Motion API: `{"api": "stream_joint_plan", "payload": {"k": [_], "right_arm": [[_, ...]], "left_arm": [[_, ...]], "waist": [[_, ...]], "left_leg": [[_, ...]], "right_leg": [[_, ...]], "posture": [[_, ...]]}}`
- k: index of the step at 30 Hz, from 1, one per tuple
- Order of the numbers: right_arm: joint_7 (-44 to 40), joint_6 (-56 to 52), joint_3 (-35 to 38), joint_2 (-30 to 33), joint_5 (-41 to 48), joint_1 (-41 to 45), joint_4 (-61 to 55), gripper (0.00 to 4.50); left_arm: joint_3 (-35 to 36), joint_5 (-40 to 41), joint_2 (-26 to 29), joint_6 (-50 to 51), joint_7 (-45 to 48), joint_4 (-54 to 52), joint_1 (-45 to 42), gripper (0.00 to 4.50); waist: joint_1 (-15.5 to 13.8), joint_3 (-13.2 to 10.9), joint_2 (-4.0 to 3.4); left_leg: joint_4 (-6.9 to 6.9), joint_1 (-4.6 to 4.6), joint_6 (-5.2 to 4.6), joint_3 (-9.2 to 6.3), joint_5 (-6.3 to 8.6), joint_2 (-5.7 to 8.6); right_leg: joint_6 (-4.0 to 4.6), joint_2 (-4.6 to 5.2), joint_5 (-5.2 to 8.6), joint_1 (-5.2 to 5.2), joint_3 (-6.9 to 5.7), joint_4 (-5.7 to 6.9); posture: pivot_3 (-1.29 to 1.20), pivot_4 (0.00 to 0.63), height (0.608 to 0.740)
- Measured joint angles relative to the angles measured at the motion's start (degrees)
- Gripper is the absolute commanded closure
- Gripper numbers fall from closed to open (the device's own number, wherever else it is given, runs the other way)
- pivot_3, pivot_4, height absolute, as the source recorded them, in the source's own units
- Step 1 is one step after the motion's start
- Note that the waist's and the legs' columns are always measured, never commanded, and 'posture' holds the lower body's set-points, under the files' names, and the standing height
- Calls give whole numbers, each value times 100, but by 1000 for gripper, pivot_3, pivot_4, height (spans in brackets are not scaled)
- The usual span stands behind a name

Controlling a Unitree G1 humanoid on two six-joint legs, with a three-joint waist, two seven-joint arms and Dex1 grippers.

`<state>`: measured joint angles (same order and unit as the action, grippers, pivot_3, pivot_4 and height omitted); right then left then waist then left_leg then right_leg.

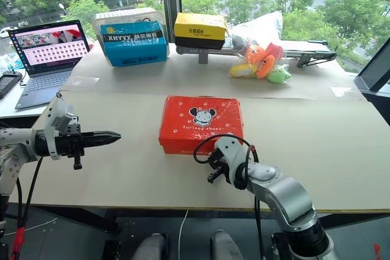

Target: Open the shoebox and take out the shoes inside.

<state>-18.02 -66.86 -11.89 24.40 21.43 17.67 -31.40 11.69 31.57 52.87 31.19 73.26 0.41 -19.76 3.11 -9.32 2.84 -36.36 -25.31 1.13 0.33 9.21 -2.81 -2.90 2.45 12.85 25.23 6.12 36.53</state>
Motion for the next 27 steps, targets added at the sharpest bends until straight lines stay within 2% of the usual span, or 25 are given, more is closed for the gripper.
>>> {"api": "stream_joint_plan", "payload": {"k": [4,8,11,24,27], "right_arm": [[95,34,-40,-166,-57,81,83,4500],[120,78,343,-438,24,408,52,4500],[114,80,534,-446,43,698,38,4500],[89,51,870,-456,247,1361,-183,4500],[100,89,880,-471,210,2023,307,4500]], "left_arm": [[0,16,0,52,-7,-110,-5,4440],[-1,17,0,135,-11,-139,-14,4440],[-5,16,0,158,-18,-151,-23,4440],[-21,31,-5,222,-65,-204,-63,4440],[-23,55,-7,258,-69,-244,-60,4440]], "waist": [[-2,-1,-1],[-9,0,-1],[-12,-1,-2],[-35,-1,-2],[-6,-3,-5]], "left_leg": [[-16,4,0,1,0,-1],[-17,6,-1,0,-1,-3],[-17,4,-1,0,-1,-3],[-16,5,-1,-2,-1,-5],[-19,5,-1,-1,-1,-5]], "right_leg": [[36,1,21,-1,-2,25],[36,1,19,-2,-5,29],[7,0,5,-1,-6,30],[10,0,8,0,-12,39],[12,1,6,0,-11,41]], "posture": [[0,150,716],[0,150,716],[0,150,716],[0,150,716],[0,150,716]]}}
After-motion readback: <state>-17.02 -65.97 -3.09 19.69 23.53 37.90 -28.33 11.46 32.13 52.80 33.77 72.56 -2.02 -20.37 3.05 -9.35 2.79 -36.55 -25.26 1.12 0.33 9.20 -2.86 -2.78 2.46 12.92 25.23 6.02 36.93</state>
